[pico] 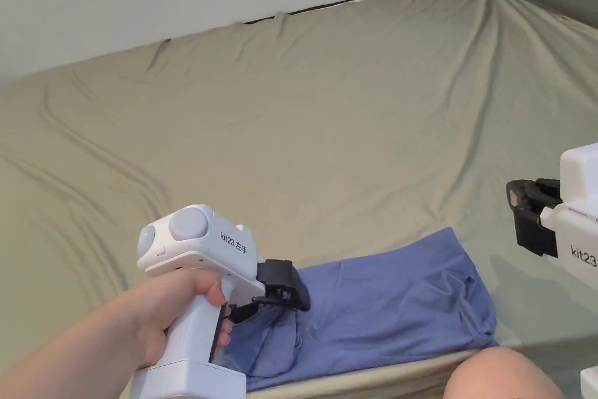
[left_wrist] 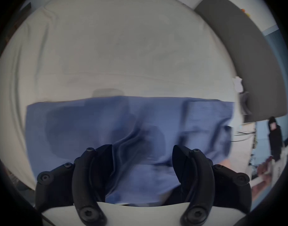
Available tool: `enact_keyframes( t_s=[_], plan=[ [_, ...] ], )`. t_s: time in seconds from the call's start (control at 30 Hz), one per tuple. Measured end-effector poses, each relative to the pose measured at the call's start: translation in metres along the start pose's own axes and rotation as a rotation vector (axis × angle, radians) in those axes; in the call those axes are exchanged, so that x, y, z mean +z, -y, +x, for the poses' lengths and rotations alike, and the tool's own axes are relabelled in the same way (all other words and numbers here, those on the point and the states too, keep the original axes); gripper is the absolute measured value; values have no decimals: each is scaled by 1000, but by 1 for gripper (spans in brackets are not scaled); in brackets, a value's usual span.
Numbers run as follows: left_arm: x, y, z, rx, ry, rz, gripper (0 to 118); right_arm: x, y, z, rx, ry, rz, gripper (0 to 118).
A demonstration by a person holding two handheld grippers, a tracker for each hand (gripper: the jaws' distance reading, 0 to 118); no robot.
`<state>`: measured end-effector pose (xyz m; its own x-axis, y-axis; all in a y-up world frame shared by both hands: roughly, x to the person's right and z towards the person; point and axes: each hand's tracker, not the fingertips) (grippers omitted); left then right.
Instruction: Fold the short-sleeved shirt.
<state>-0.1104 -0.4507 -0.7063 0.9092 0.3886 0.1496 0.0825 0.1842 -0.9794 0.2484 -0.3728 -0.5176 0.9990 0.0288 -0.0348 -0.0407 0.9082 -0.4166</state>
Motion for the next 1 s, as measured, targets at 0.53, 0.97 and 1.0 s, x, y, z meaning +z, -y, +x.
enact_keyframes(
  t_s=[0.53, 0.97, 1.0],
  plan=[
    [8, 64, -28, -71, -135, 155, 0, -15, 3, -27, 70, -50, -21, 0],
    [58, 79, 5, -159, 137, 228, 0, -12, 5, -46, 109, -73, -26, 0],
    [84, 81, -16, -149, 180, 256, 0, -12, 5, -47, 113, -76, -28, 0]
  ],
)
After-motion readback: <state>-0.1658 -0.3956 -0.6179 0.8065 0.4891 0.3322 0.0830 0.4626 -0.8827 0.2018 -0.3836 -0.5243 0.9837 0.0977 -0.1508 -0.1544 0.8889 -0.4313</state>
